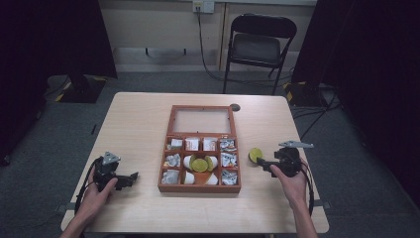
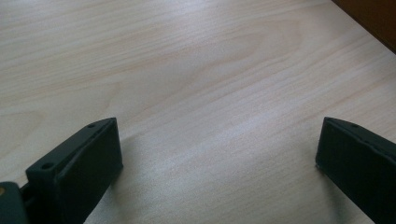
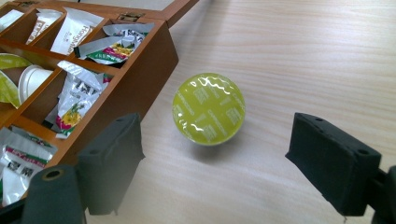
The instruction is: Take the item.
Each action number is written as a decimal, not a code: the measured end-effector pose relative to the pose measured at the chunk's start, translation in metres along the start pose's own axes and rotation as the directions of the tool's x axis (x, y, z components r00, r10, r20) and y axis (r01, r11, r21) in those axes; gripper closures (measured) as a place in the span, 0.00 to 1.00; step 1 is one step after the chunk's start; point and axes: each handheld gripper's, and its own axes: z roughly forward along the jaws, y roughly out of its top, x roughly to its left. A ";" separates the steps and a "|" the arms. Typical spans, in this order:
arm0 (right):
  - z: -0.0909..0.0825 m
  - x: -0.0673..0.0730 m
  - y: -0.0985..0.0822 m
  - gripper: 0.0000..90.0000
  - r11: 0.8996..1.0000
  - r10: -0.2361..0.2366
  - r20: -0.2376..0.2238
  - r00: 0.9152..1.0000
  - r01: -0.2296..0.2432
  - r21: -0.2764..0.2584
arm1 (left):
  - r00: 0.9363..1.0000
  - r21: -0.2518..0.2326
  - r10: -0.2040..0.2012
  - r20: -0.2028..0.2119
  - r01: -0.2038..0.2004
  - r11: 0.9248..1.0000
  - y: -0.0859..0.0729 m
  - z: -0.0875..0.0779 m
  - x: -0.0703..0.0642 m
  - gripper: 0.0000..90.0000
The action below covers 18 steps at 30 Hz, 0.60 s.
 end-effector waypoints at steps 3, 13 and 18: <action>-0.010 0.000 -0.005 0.19 1.000 0.004 0.012 1.000 -0.004 -0.017 | 1.000 0.000 0.000 0.000 0.000 1.000 0.000 0.000 0.000 0.00; -0.025 -0.006 -0.026 0.20 1.000 0.027 0.062 0.998 -0.028 0.007 | 1.000 0.003 0.004 0.001 -0.004 1.000 0.000 0.000 0.000 0.00; -0.032 -0.009 -0.034 0.20 0.999 0.027 0.091 0.995 -0.029 0.020 | 1.000 0.000 0.000 0.000 0.000 1.000 0.000 0.000 0.000 0.00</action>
